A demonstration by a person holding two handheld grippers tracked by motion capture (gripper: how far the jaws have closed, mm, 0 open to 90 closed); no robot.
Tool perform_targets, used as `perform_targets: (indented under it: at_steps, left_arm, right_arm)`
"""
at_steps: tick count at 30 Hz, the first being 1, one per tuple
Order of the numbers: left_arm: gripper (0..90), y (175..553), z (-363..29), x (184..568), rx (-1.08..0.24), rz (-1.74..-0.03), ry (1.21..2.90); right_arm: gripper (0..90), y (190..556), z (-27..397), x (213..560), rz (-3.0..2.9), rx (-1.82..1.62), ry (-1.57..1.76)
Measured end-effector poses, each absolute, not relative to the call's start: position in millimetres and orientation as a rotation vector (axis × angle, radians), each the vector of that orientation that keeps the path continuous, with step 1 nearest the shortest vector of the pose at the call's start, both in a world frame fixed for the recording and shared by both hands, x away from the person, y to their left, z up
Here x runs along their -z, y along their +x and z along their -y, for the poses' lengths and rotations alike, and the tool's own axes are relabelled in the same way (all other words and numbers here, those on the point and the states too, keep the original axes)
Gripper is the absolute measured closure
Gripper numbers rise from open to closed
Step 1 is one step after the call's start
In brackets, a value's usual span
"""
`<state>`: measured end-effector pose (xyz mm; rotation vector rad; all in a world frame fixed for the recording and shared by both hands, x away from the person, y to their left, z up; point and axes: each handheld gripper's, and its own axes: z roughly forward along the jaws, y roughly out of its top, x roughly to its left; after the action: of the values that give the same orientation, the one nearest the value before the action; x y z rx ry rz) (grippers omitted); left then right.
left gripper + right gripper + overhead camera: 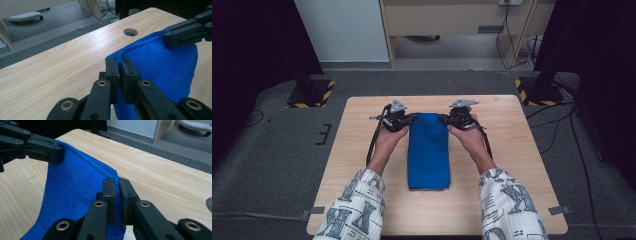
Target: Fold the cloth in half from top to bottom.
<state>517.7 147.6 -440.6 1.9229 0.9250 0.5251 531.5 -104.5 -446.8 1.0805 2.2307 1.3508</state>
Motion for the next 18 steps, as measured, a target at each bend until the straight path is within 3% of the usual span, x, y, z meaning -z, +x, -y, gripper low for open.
perform_targets:
  at_steps: [18]
  left_arm:
    - [85.1, 492, -149, 434, -0.523, -0.854, 1.931]
  right_arm:
    - [84.7, 500, 110, 442, -2.221, -1.379, 1.044]
